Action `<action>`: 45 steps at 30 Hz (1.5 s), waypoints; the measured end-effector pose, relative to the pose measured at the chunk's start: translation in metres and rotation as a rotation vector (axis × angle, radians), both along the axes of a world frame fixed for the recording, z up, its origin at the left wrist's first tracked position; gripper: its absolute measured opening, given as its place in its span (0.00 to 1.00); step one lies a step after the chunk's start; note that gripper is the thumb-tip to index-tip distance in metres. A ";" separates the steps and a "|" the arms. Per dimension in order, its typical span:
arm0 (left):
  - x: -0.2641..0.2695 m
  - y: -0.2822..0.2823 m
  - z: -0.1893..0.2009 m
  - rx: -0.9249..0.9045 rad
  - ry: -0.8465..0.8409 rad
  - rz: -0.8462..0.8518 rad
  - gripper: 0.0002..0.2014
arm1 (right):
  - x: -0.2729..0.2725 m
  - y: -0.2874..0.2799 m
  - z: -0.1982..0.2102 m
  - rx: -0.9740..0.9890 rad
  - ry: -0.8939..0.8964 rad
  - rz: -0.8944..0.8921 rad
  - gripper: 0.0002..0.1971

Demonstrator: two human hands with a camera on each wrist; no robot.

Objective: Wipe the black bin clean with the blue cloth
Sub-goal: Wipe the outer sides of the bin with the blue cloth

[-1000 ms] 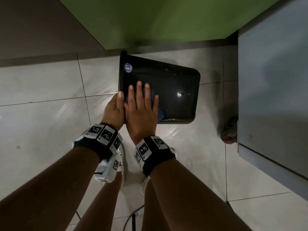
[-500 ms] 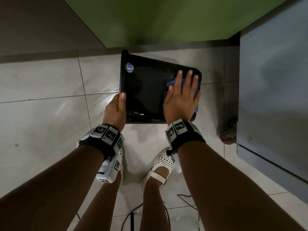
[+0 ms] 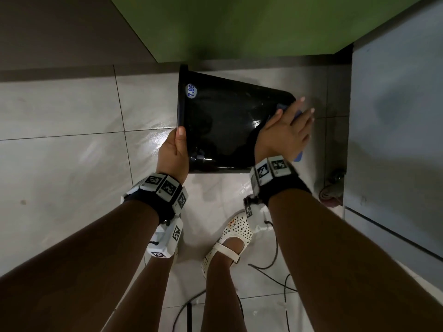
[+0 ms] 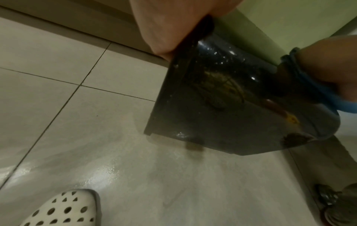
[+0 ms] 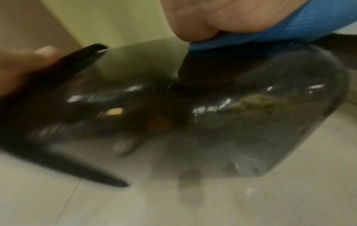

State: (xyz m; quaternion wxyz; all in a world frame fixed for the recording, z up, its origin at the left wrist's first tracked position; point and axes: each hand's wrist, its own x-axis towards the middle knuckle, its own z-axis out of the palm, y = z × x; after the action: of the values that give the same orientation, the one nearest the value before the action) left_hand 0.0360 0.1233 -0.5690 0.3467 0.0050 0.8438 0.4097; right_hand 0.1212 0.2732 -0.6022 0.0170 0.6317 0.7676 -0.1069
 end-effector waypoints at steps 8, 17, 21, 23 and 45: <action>0.001 -0.006 -0.006 0.013 0.047 -0.009 0.23 | -0.017 -0.097 0.010 -0.072 0.021 0.628 0.28; -0.002 -0.006 -0.004 -0.043 0.085 -0.030 0.22 | -0.052 -0.038 0.010 -0.020 0.125 0.662 0.23; -0.002 -0.004 -0.003 -0.069 0.088 -0.033 0.20 | -0.054 0.010 0.013 -0.189 -0.031 0.534 0.24; -0.001 -0.003 -0.003 -0.073 0.088 -0.017 0.20 | -0.050 0.031 0.014 -0.195 -0.074 0.477 0.23; 0.009 -0.008 -0.006 -0.123 0.125 -0.023 0.19 | 0.006 -0.034 -0.001 -0.023 0.008 0.581 0.27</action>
State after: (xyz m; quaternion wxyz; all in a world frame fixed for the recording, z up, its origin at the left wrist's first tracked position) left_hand 0.0448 0.1156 -0.5746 0.2976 0.0188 0.8872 0.3521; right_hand 0.1267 0.2393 -0.6032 0.0509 0.3847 0.9152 -0.1087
